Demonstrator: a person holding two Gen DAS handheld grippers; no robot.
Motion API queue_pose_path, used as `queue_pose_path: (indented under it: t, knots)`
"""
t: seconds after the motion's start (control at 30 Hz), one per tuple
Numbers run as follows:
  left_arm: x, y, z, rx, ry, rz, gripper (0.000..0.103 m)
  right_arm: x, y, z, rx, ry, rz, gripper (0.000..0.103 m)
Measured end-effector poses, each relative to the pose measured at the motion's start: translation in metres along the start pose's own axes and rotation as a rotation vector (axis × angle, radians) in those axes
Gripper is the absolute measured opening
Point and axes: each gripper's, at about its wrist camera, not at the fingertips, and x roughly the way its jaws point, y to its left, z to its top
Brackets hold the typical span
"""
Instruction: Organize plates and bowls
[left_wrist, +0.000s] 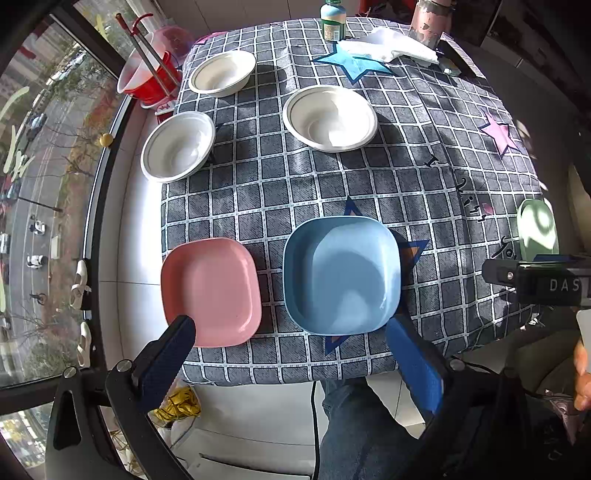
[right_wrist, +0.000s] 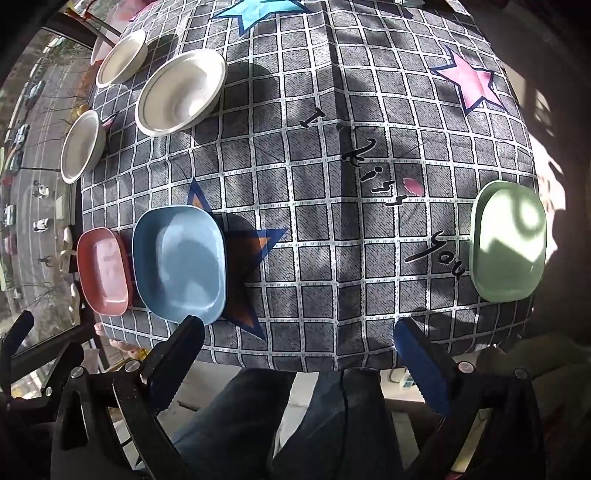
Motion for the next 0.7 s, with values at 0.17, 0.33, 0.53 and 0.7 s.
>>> queue_pose_path:
  t: [0.17,0.33,0.53,0.7]
  knots:
    - [0.0007,0.0033,-0.005,-0.007,0.007,-0.006,0.103,0.0013,0.001,-0.0067,-0.001,0.016,-0.012,0.103]
    - [0.002,0.0024,-0.0018,-0.008,0.011,-0.004,0.103,0.002,0.0014,-0.0103,0.0,0.025,-0.027,0.103]
    - [0.0019,0.0028,-0.0024,-0.007,0.016,-0.003,0.103,0.0063,0.0053,-0.0101,-0.015,-0.009,-0.028,0.103]
    - [0.0041,0.0024,-0.0042,-0.005,0.017,-0.003,0.103,0.0068,0.0068,-0.0115,-0.019,-0.01,-0.019,0.103]
